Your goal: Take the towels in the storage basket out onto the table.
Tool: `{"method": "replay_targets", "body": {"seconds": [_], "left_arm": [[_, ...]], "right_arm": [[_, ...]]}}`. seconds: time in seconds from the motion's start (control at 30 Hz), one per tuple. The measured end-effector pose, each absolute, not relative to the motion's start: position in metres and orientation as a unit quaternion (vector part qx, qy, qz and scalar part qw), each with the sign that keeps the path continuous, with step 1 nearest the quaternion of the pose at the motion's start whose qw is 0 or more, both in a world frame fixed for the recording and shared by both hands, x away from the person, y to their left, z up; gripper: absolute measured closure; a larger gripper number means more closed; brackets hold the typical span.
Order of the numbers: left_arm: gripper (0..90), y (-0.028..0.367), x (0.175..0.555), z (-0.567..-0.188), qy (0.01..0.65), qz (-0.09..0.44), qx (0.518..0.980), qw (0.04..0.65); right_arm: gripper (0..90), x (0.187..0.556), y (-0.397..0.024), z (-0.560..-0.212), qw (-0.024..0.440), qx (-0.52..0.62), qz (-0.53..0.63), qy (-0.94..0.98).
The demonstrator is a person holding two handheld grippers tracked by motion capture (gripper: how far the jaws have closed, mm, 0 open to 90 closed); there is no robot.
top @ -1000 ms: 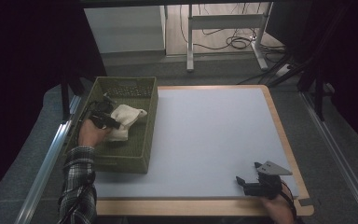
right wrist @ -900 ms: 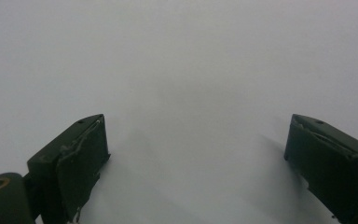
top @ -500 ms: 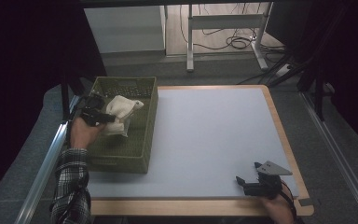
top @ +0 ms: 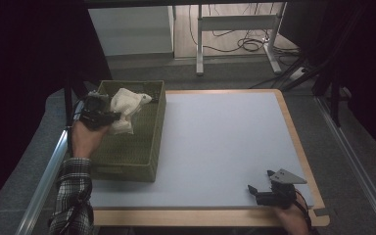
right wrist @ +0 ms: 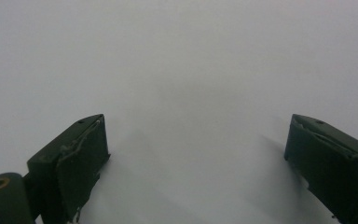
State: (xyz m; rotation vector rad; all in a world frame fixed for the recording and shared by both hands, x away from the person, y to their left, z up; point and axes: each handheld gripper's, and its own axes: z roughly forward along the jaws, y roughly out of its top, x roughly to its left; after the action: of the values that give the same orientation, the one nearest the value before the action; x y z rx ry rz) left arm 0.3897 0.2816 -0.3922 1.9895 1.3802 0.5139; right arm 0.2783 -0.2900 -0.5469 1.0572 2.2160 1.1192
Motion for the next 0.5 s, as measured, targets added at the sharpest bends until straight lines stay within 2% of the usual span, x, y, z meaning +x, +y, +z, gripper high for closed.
{"method": "replay_targets", "body": {"seconds": [0.5], "left_arm": [[81.8,0.257,0.377,-0.367,0.493,0.216,0.751,0.383]], "right_arm": [[6.2,0.278,-0.29,-0.547,0.22,0.382,0.405,0.801]]}}
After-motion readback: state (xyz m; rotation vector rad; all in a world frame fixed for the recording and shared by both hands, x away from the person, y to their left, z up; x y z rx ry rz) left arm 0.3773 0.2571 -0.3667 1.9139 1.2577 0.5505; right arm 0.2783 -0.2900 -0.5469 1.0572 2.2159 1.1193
